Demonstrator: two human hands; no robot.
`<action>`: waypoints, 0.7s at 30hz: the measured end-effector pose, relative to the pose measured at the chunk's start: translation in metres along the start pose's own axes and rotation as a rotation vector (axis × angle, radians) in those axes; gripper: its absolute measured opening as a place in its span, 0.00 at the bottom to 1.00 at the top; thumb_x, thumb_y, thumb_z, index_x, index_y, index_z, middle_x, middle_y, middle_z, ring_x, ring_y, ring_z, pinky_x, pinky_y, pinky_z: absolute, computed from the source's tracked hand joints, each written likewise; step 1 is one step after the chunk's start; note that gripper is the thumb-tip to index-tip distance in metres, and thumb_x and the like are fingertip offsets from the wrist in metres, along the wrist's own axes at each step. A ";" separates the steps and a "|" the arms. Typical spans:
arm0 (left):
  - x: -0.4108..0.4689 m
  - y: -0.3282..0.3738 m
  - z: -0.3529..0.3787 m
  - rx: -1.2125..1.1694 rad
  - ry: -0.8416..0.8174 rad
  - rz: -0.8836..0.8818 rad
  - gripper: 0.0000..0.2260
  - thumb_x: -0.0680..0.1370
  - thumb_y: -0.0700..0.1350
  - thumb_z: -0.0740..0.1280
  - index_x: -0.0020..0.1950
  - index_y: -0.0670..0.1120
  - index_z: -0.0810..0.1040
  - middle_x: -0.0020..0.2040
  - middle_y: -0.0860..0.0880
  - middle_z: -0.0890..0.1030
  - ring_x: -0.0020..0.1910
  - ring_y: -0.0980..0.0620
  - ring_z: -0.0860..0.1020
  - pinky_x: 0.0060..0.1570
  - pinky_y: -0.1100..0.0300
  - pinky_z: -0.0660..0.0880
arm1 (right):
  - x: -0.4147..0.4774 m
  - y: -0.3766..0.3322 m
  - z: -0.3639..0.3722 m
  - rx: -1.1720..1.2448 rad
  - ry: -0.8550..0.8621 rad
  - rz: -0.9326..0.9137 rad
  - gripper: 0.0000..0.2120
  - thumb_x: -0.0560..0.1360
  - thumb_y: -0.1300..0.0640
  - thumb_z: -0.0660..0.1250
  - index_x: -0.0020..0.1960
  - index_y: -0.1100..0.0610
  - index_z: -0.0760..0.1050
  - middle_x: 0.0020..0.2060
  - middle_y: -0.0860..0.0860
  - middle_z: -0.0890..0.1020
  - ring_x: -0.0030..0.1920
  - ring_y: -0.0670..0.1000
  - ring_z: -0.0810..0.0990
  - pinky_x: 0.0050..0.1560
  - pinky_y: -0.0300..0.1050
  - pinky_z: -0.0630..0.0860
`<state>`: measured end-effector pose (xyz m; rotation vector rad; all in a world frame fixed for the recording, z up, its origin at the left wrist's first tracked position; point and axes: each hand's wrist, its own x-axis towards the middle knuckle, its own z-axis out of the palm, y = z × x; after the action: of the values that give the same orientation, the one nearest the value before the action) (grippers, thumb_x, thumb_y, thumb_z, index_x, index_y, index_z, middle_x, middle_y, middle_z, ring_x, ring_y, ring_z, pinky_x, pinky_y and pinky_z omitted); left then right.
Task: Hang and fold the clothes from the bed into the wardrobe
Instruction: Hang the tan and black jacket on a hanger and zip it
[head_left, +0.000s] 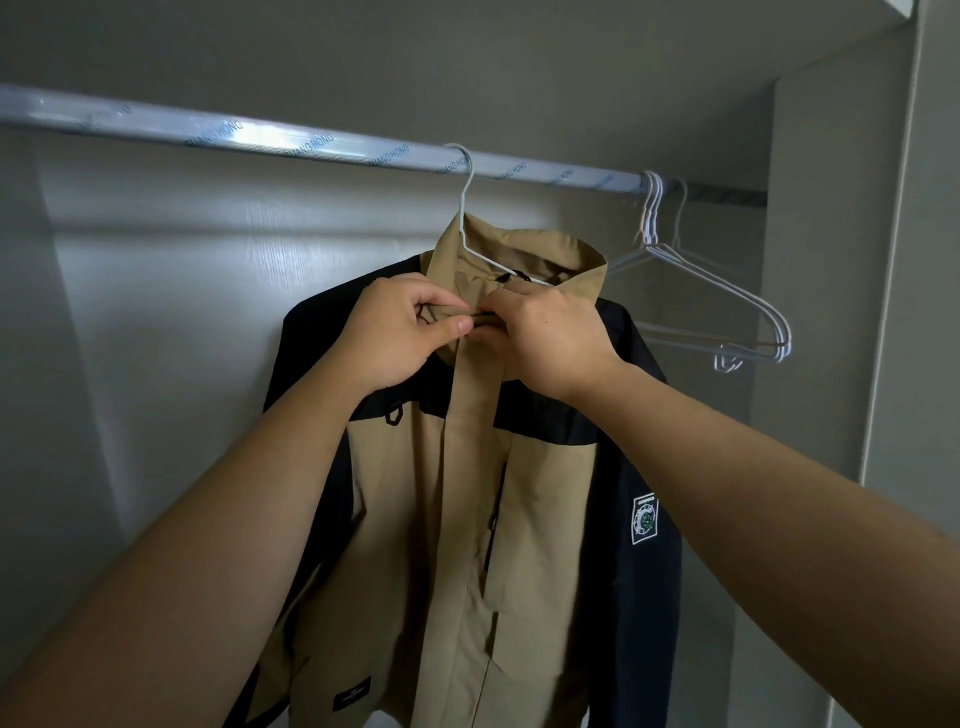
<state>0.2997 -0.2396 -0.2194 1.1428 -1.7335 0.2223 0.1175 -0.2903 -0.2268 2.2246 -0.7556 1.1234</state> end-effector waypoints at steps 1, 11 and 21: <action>0.000 -0.001 0.000 0.023 0.007 0.008 0.05 0.75 0.45 0.75 0.49 0.54 0.84 0.44 0.57 0.79 0.38 0.65 0.75 0.41 0.70 0.69 | 0.001 -0.001 0.000 0.005 0.000 0.003 0.16 0.80 0.42 0.60 0.54 0.53 0.78 0.47 0.49 0.80 0.45 0.53 0.80 0.37 0.49 0.75; 0.001 -0.007 -0.001 0.170 0.022 0.090 0.03 0.78 0.47 0.70 0.49 0.53 0.84 0.42 0.58 0.77 0.41 0.63 0.75 0.42 0.69 0.69 | 0.008 -0.002 0.001 0.072 0.015 0.012 0.16 0.80 0.41 0.60 0.49 0.51 0.78 0.44 0.46 0.80 0.46 0.49 0.78 0.40 0.48 0.76; 0.000 -0.003 0.001 0.153 0.020 0.056 0.04 0.78 0.45 0.70 0.46 0.52 0.83 0.42 0.56 0.76 0.41 0.61 0.74 0.43 0.68 0.69 | 0.007 -0.005 0.004 0.096 0.020 0.026 0.14 0.79 0.43 0.60 0.47 0.50 0.80 0.41 0.45 0.79 0.44 0.49 0.78 0.39 0.49 0.77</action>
<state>0.3015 -0.2419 -0.2206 1.1981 -1.7563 0.4054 0.1264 -0.2911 -0.2240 2.2852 -0.7387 1.2163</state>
